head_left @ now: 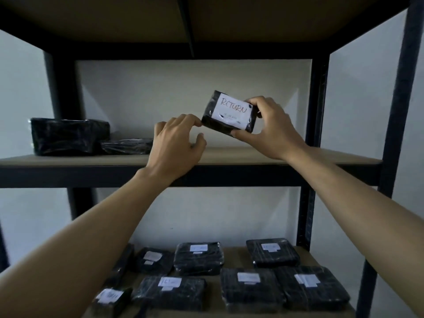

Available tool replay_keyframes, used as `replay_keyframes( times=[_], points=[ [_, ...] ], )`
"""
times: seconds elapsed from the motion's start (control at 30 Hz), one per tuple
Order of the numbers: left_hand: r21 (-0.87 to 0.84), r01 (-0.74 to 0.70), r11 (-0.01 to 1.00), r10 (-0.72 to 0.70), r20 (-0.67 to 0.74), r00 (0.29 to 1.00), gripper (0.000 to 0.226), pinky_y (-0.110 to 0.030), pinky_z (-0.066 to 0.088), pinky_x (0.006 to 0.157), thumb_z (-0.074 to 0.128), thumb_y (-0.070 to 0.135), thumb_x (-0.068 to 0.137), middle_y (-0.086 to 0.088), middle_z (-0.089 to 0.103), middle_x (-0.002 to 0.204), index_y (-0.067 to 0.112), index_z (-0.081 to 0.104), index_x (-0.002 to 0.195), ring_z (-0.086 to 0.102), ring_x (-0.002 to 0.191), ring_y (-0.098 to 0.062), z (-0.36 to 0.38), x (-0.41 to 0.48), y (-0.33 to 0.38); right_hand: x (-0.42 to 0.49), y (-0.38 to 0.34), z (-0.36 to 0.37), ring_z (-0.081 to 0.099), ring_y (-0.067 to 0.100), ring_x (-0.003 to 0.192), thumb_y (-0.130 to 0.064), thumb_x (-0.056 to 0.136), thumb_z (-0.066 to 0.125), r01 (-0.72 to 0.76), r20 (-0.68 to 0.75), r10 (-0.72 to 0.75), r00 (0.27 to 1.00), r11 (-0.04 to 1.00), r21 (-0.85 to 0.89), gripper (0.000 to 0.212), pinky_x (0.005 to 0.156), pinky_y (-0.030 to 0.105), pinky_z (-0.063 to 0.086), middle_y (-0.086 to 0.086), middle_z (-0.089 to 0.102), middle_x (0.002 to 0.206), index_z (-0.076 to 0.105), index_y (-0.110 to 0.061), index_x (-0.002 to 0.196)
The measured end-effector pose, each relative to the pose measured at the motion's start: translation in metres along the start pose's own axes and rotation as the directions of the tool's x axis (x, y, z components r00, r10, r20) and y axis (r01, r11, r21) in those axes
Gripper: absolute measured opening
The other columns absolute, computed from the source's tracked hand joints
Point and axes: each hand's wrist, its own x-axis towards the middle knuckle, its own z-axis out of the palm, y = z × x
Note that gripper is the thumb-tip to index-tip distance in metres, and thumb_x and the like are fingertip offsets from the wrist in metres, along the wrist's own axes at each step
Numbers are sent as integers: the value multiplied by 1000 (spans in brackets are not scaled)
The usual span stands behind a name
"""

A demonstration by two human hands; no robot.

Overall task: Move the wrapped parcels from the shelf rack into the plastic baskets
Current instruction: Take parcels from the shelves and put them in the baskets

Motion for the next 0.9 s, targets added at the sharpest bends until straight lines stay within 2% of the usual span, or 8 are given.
replay_keyframes(
  times=[0.07, 0.23, 0.43, 0.57, 0.67, 0.7, 0.8, 0.9],
  points=[
    [-24, 43, 999, -43, -11, 999, 23, -37, 33, 93, 58, 23, 87, 4, 62, 97, 15, 58, 108, 58, 92, -21, -25, -27, -11, -12, -31, 9, 50, 20, 105, -55, 73, 70, -15, -67, 15, 998, 1000, 5, 67, 92, 47, 46, 3, 53, 117, 48, -19, 126],
    [29, 82, 996, -84, 74, 994, 25, -33, 30, 91, 58, 27, 85, 3, 65, 103, 16, 58, 107, 57, 98, -22, -91, -106, -49, -64, -114, 45, 49, 20, 106, -47, 72, 71, -42, -128, 65, 990, 983, 177, 65, 95, 35, 43, 5, 51, 118, 52, -11, 123],
    [92, 153, 984, -170, 221, 960, 30, -35, 30, 99, 57, 34, 88, 3, 64, 112, 17, 58, 113, 57, 108, -21, -163, -206, -92, -148, -211, 113, 46, 12, 112, -41, 78, 71, -124, 39, 118, 992, 927, 353, 66, 89, 13, 41, 1, 47, 124, 44, -15, 132],
    [144, 194, 970, -229, 289, 929, 33, -35, 27, 103, 58, 32, 89, 3, 64, 114, 18, 57, 119, 57, 109, -19, -207, -267, -119, -191, -262, 158, 46, 14, 114, -45, 79, 67, -180, 140, 135, 981, 898, 402, 67, 90, 24, 49, 3, 46, 124, 42, -16, 134],
    [199, 234, 952, -294, 366, 883, 44, -43, 29, 107, 54, 38, 87, 2, 62, 126, 18, 56, 127, 55, 117, -20, -236, -316, -146, -218, -293, 186, 44, 12, 113, -46, 80, 68, -220, 228, 135, 964, 887, 405, 67, 88, 11, 37, 3, 48, 126, 44, -16, 135],
    [227, 237, 945, -312, 396, 864, 47, -46, 28, 109, 55, 38, 88, 2, 59, 131, 19, 54, 131, 53, 121, -20, -245, -333, -156, -226, -302, 194, 44, 13, 113, -46, 80, 68, -223, 253, 128, 959, 890, 397, 67, 88, 12, 34, 4, 49, 127, 44, -16, 135],
    [312, 268, 912, -388, 436, 812, 52, -49, 24, 111, 57, 41, 88, 3, 52, 140, 22, 50, 136, 48, 128, -18, -270, -378, -180, -248, -328, 223, 45, 18, 113, -49, 80, 68, -197, 312, 85, 946, 916, 350, 68, 90, 23, 33, 4, 52, 126, 47, -17, 136],
    [376, 331, 865, -482, 441, 757, 55, -45, 22, 109, 50, 47, 84, 3, 53, 138, 23, 53, 134, 48, 129, -18, -289, -414, -199, -268, -352, 256, 45, 24, 118, -59, 82, 61, -178, 383, 63, 922, 945, 273, 73, 97, 36, 36, 3, 52, 127, 44, -19, 140]
  ],
)
